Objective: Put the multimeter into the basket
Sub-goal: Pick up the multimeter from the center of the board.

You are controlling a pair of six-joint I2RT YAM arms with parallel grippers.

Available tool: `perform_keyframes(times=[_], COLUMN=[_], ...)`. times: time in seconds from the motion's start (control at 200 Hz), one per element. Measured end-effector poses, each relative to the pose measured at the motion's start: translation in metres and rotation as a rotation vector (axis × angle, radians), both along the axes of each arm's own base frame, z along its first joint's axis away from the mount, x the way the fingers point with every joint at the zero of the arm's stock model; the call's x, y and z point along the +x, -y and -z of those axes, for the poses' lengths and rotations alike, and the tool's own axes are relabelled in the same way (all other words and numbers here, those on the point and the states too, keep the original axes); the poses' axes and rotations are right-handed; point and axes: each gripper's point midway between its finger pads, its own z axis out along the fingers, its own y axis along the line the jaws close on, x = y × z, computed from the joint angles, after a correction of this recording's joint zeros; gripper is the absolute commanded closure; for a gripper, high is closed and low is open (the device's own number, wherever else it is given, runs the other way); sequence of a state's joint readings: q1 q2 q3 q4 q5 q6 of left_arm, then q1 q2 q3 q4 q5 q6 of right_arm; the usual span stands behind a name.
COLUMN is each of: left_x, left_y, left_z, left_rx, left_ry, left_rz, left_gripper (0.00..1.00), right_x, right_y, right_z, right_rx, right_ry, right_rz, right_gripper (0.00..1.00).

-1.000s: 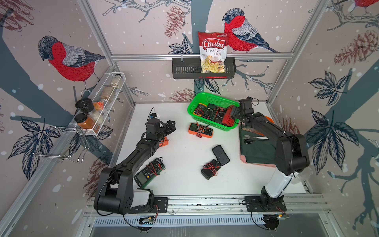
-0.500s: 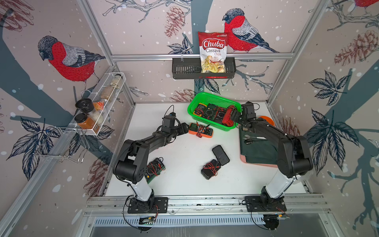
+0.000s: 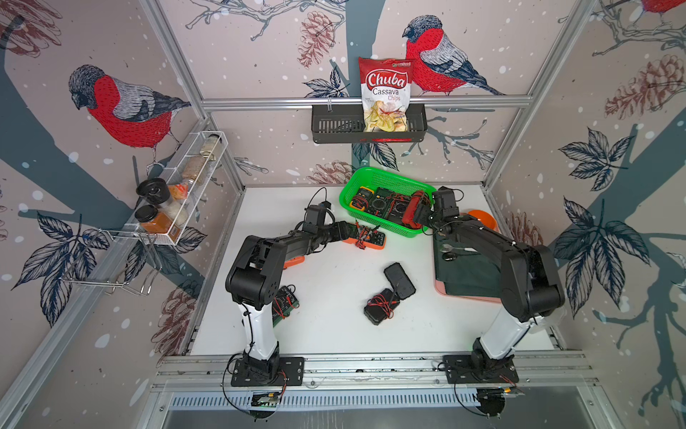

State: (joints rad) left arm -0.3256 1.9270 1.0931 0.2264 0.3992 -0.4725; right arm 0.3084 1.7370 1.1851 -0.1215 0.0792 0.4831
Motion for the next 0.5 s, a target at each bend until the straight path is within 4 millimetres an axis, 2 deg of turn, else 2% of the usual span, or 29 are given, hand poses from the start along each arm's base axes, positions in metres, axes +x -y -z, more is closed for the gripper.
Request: perform_keyframes(times=[0.11,0.27,0.4,0.5], left_x=[-0.003,-0.011,-0.023,-0.034], left_y=[0.003,0.008,0.013,0.016], left_z=[0.004,0.009,0.010,0.007], left_rx=[-0.007,-0.012,-0.028,-0.051], left_ry=[-0.012,-0.017,-0.026,-0.024], left_rz=[0.016,0.035,0.060,0.073], left_gripper=[0.36,0.47,0.49,0.49], right_x=[-0.013,-0.035,-0.051,-0.058], right_y=[-0.017,-0.055,-0.080,-0.091], right_z=[-0.008,-0.013,-0.010,-0.007], right_rx=[-0.017,-0.049,-0.068,-0.075], right_ry=[0.009,0.017,0.010,0.003], right_rz=[-0.048,-0.146,-0.206,-0.231], right_gripper=[0.17,0.17,0.17,0.18])
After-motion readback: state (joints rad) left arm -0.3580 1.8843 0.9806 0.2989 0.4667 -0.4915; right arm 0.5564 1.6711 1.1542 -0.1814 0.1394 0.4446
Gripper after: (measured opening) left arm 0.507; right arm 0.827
